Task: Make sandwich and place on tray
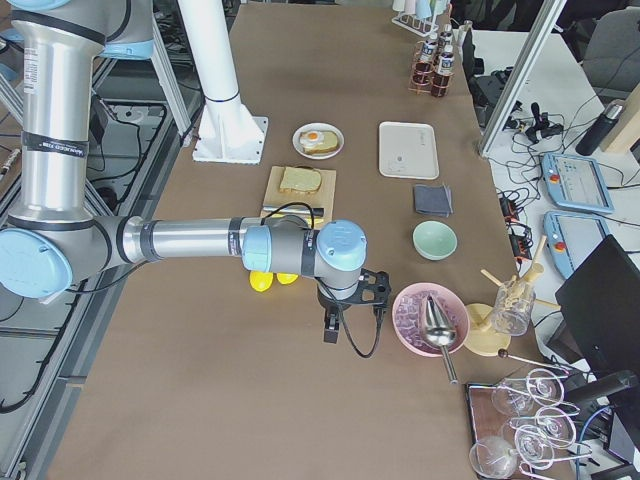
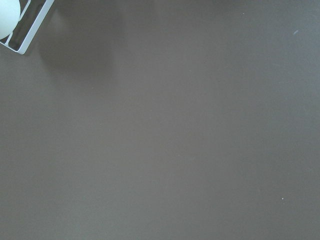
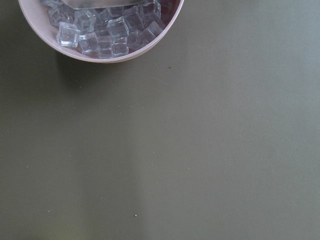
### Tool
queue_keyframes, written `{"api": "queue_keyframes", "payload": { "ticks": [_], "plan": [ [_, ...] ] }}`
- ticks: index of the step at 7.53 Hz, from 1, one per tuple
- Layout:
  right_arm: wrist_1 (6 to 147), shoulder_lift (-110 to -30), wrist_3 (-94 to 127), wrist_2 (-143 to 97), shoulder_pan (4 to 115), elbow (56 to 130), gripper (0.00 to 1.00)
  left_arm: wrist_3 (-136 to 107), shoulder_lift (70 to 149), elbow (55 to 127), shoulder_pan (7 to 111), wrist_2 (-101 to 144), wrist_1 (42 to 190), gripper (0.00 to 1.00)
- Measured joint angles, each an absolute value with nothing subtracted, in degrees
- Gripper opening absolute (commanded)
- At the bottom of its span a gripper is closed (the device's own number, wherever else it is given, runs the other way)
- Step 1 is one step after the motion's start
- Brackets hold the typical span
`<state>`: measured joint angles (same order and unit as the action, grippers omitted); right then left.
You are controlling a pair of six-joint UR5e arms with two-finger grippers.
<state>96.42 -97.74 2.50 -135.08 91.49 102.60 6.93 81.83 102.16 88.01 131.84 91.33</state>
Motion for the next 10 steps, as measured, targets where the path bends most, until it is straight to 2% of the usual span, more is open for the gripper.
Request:
{"api": "queue_keyframes", "payload": {
  "ticks": [5, 10],
  "plan": [
    [96.4, -91.9, 2.7, -135.4, 87.7, 103.6, 1.0, 6.4, 85.7, 102.1, 87.6, 131.9, 91.4, 0.98],
    [94.0, -91.1, 6.2, -138.7, 82.8, 109.6, 1.0, 6.4, 91.8, 101.6, 82.7, 132.0, 91.9, 0.98]
  ]
}}
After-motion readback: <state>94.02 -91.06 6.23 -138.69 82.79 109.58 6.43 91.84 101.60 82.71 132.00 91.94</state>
